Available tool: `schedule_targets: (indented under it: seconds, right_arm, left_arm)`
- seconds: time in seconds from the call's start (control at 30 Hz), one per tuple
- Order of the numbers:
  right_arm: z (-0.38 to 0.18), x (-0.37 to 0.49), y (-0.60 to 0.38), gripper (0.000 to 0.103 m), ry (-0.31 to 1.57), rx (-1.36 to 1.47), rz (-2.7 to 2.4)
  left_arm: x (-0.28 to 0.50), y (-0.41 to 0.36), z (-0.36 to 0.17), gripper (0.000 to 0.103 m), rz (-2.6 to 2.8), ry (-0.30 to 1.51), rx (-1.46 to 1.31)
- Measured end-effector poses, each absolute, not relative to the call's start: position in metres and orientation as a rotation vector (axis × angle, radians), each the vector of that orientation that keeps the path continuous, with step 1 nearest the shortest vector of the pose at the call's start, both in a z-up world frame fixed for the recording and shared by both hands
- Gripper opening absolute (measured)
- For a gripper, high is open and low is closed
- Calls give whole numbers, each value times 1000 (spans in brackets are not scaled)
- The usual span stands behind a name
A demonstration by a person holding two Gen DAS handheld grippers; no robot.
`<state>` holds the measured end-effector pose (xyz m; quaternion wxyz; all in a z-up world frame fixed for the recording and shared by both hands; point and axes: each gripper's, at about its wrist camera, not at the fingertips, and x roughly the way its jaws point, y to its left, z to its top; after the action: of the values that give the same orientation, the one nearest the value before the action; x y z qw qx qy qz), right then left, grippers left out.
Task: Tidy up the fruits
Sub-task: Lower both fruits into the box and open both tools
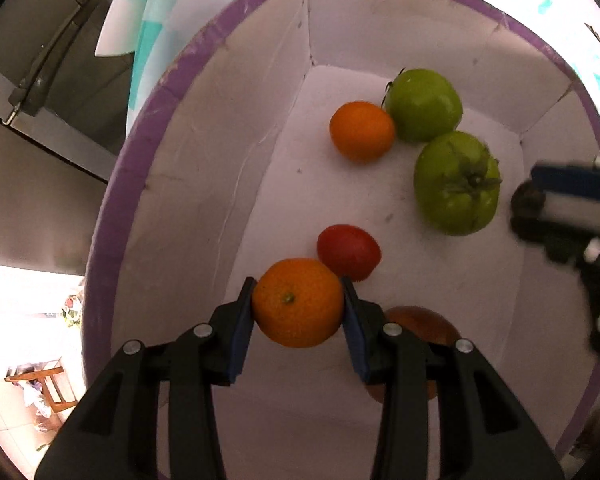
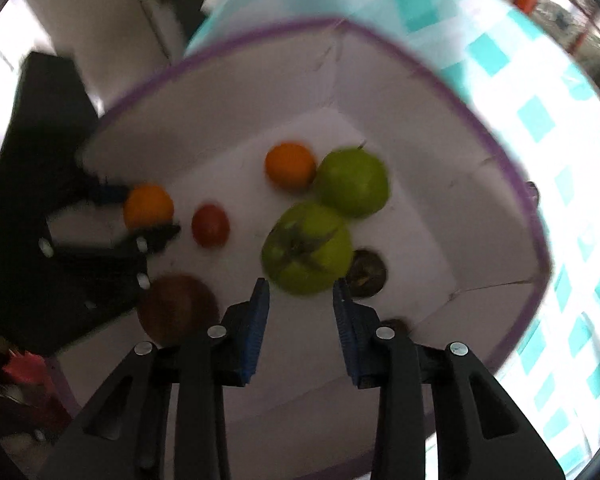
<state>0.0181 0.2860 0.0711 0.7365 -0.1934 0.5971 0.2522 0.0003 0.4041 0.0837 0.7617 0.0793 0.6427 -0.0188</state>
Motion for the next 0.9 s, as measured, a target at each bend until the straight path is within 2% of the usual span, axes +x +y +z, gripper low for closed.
schedule_targets:
  seconds: [0.33, 0.5, 0.7, 0.77, 0.87, 0.9]
  right_arm:
    - [40, 14, 310, 33, 1405, -493, 577]
    - [37, 13, 315, 37, 1411, -497, 566]
    - [38, 14, 307, 57, 1402, -466, 550]
    - [41, 11, 293, 67, 1385, -457, 553]
    - [51, 4, 277, 71, 1359, -433, 573]
    - [55, 3, 272, 71, 1345, -418, 589]
  left_arm:
    - [6, 409, 77, 41, -48, 1409, 180]
    - [2, 406, 77, 42, -25, 1395, 184]
    - [-1, 398, 78, 43, 23, 1373, 222]
    - [-3, 395, 77, 43, 44, 1367, 233]
    - [-4, 392, 80, 46, 80, 1349, 249]
    - [-5, 389, 82, 50, 91, 1334, 259]
